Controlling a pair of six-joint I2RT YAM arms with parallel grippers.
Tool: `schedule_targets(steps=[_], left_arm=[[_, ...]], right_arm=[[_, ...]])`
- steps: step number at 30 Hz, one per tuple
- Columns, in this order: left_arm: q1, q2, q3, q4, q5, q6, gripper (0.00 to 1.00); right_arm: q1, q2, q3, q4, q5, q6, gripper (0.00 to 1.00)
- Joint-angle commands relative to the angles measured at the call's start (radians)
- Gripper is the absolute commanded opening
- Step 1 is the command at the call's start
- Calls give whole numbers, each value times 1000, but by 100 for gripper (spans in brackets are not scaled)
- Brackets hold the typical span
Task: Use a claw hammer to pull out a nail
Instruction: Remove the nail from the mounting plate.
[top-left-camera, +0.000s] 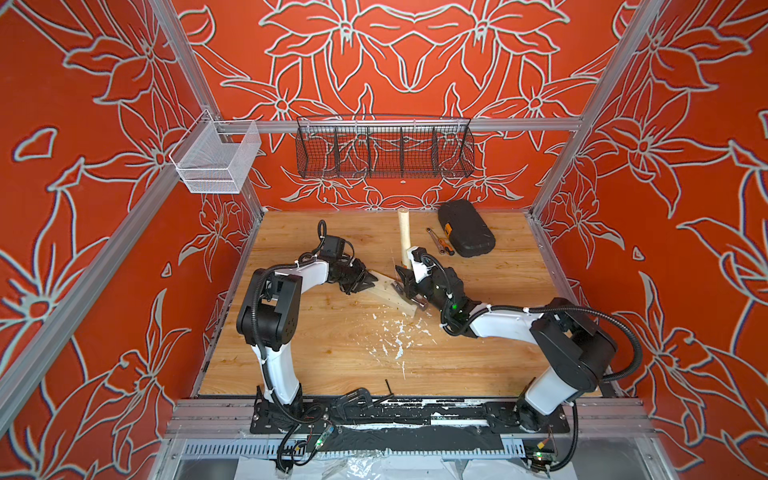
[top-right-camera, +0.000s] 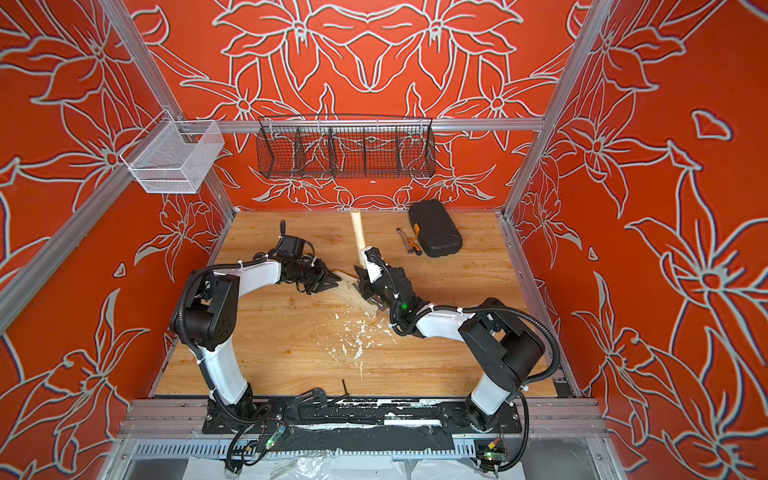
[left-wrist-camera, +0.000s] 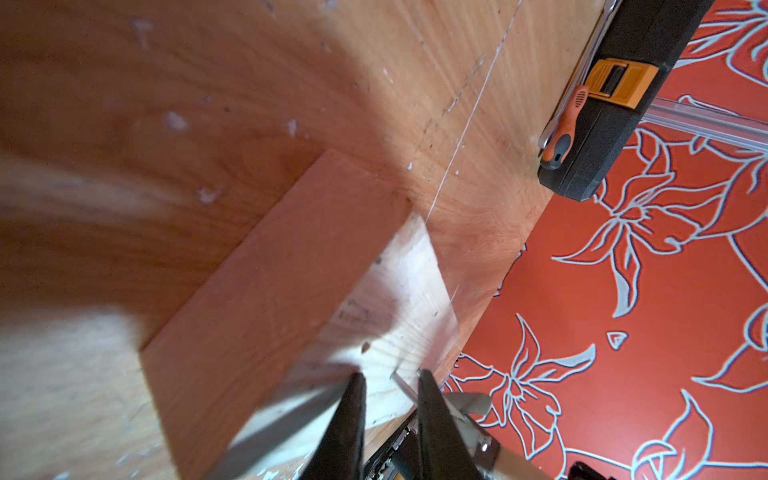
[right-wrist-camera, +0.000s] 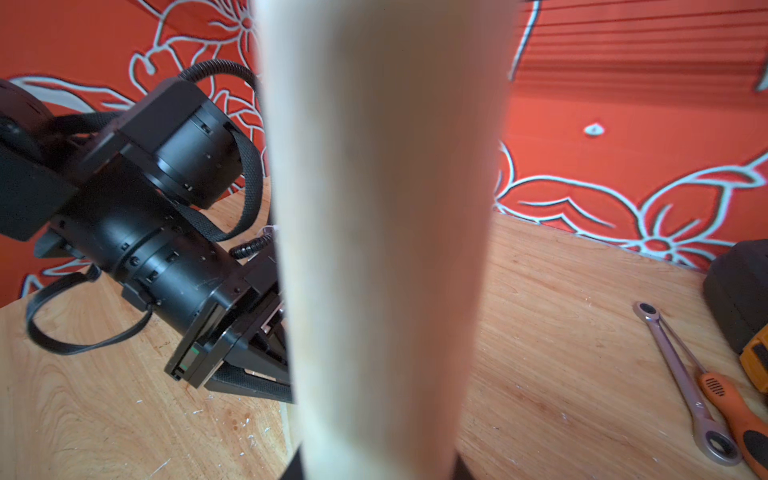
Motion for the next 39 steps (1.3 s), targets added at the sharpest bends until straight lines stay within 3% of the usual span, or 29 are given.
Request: schedule_targets(steps=[1, 20, 29, 36, 39], left_arm=[[20, 61, -54, -179, -201, 10, 24], [20, 58, -47, -175, -184, 11, 24], [-21, -19, 38, -215, -162, 132, 27], [-52, -120, 88, -232, -163, 198, 35], [-58, -187, 76, -232, -171, 234, 44]], right_arm=[[9, -79, 45, 123, -16, -8, 0], [8, -204, 19, 101, -14, -21, 0], [8, -275, 92, -122, 1, -19, 0], [8, -342, 135, -284, 9, 7, 0], [9, -361, 188, -396, 12, 13, 0]])
